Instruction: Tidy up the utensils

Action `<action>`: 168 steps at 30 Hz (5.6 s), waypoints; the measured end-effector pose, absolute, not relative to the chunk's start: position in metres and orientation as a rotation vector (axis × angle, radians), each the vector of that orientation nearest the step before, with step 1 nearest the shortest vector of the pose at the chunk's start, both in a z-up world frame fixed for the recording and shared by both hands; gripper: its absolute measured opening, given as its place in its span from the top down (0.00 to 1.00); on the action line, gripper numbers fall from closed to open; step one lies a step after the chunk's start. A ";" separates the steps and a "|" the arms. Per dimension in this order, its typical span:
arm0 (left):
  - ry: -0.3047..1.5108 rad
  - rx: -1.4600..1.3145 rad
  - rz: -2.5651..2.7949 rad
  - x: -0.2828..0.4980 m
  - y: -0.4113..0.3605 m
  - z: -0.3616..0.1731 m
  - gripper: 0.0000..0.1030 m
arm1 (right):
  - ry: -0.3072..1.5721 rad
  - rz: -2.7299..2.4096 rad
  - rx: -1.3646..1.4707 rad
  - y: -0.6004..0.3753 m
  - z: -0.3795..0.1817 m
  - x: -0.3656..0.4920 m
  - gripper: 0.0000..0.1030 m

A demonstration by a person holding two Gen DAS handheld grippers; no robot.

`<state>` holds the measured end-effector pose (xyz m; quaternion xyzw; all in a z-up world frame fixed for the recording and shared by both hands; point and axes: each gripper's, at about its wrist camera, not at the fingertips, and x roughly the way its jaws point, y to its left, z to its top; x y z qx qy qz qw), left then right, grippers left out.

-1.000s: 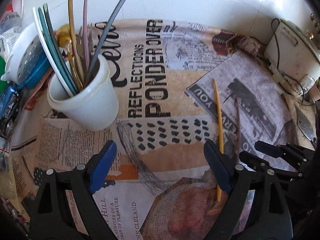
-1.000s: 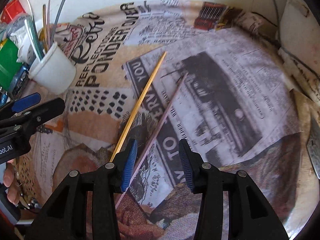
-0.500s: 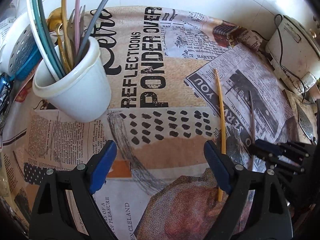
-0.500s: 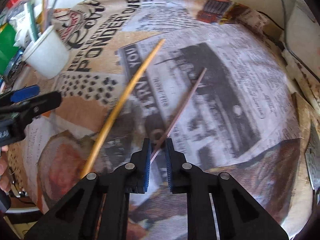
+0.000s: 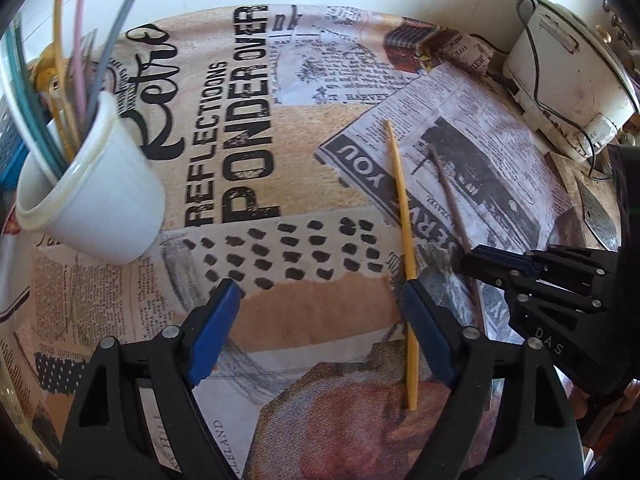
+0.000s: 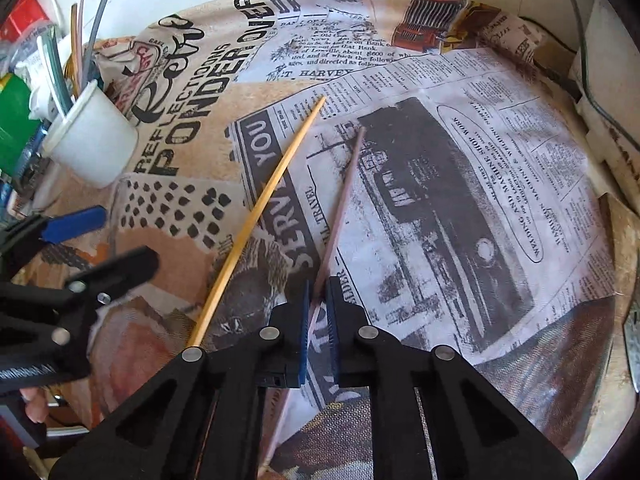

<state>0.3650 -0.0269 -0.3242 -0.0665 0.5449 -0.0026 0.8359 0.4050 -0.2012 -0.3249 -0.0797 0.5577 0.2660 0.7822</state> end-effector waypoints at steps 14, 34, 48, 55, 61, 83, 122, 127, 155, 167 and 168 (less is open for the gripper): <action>1.228 -0.043 -0.130 0.411 -0.080 -0.343 0.54 | 1.154 0.547 -0.023 -0.243 -0.301 0.409 0.95; 1.271 0.057 -0.204 0.462 -0.130 -0.347 0.81 | 1.087 0.461 0.112 -0.283 -0.278 0.408 0.95; 1.247 0.027 -0.167 0.442 -0.124 -0.331 0.97 | 1.026 0.495 0.130 -0.281 -0.254 0.398 0.95; 1.128 0.005 -0.131 0.409 -0.101 -0.287 0.97 | 0.976 0.518 0.118 -0.272 -0.236 0.393 0.95; 1.018 -0.065 -0.080 0.388 -0.079 -0.251 0.97 | 0.941 0.557 0.092 -0.256 -0.222 0.387 0.95; 0.689 -0.185 0.078 0.325 0.033 -0.127 0.97 | 0.760 0.735 -0.021 -0.167 -0.143 0.362 0.95; 0.794 -0.254 0.089 0.372 0.180 -0.196 0.97 | 0.883 0.726 -0.089 -0.012 -0.190 0.389 0.95; 0.840 -0.265 0.077 0.373 0.182 -0.210 0.97 | 0.927 0.720 -0.104 -0.005 -0.207 0.395 0.95; 0.621 -0.202 0.236 0.271 0.116 -0.101 0.45 | 0.636 0.861 -0.183 -0.102 -0.101 0.336 0.73; 0.312 -0.145 0.201 0.148 0.058 -0.002 0.36 | 0.329 0.918 -0.038 -0.185 -0.013 0.253 0.73; 0.292 -0.136 0.191 0.137 0.054 0.004 0.36 | 0.308 0.917 -0.033 -0.189 -0.009 0.244 0.72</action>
